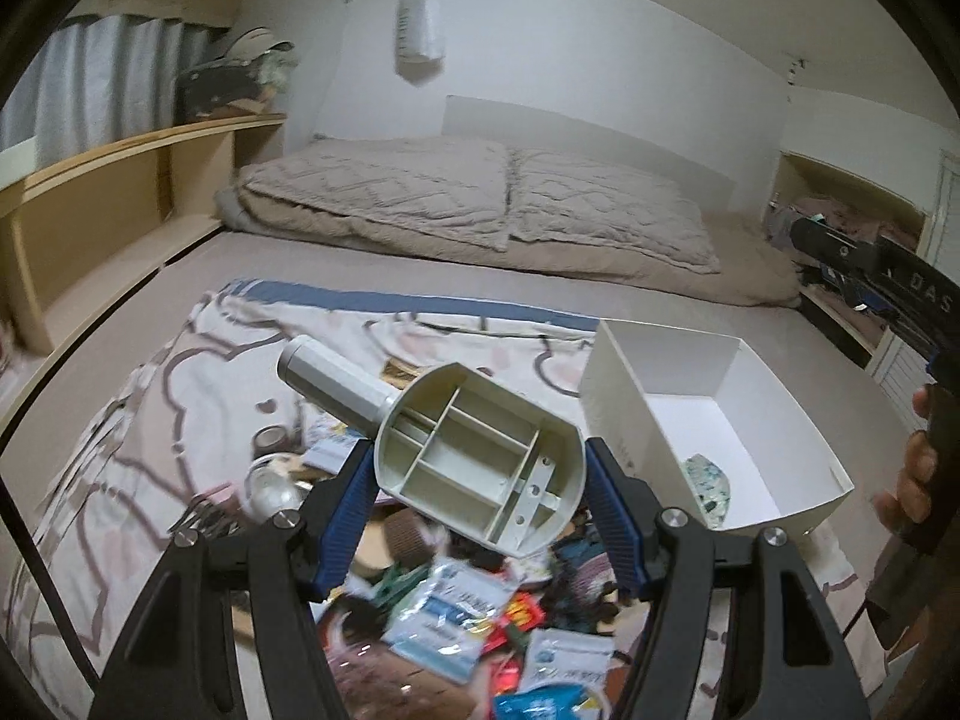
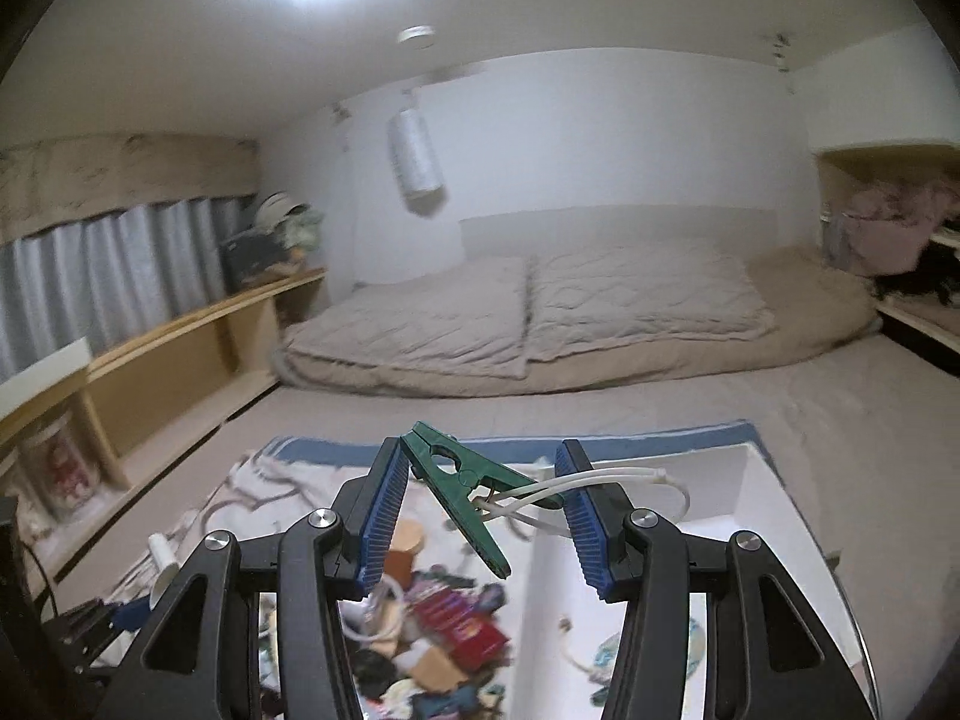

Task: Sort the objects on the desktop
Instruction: 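Lift the green clothespin with the right tool toward the white box while the left tool lifts the grey holder, then open the right tool to drop the green clothespin into the white box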

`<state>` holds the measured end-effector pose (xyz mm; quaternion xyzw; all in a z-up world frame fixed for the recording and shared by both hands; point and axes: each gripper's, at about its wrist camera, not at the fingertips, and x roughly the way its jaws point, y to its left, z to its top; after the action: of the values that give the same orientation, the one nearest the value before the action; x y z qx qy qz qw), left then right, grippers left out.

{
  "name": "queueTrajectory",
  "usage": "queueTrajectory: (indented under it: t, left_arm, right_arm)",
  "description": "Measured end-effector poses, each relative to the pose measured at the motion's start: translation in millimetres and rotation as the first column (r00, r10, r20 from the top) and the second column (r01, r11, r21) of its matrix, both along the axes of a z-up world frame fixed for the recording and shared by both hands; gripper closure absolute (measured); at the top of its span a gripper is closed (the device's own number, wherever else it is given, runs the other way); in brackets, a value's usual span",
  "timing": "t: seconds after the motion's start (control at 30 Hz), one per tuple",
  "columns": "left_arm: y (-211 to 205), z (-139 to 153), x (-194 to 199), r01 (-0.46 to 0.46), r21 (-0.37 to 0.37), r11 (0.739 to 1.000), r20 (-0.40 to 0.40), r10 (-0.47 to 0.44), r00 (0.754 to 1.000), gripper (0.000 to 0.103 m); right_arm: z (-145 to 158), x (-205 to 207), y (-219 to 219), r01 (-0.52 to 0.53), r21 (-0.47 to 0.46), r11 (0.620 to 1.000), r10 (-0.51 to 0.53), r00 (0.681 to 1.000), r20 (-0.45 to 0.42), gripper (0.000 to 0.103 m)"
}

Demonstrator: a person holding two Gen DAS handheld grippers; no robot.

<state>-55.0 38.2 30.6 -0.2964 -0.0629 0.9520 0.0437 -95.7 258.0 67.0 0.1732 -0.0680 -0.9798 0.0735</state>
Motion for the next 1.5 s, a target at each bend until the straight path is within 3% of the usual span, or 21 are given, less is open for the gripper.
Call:
queueTrajectory:
  t: [0.2,0.6,1.03,1.3,1.43,1.5]
  left_arm:
    - [29,0,-13,0.047,-0.004,0.999,-0.001,-0.047,0.999,0.036]
    - [80,5,-29,0.125,0.008,0.992,-0.018,-0.125,0.992,0.036]
    - [109,-10,-42,0.172,0.014,0.985,0.018,-0.172,0.985,0.036]
    - [116,-18,-50,0.180,0.009,0.984,0.039,-0.180,0.983,0.036]
    - [121,-24,-56,0.185,0.020,0.983,0.058,-0.186,0.981,0.036]
    - [123,-26,-57,0.185,0.022,0.983,0.063,-0.186,0.981,0.036]
  right_arm:
    - [-21,-12,40,0.125,0.011,0.992,-0.126,0.990,0.065,0.051]
    - [-70,-33,99,0.218,-0.045,0.975,-0.199,0.943,0.266,0.051]
    - [-115,-71,98,0.154,0.004,0.988,-0.139,0.881,0.453,0.051]
    - [-125,-83,104,0.176,-0.022,0.984,-0.143,0.862,0.486,0.051]
    - [-126,-84,107,0.190,-0.032,0.981,-0.151,0.861,0.485,0.018]
    - [-126,-83,110,0.197,-0.058,0.979,-0.144,0.862,0.486,0.018]
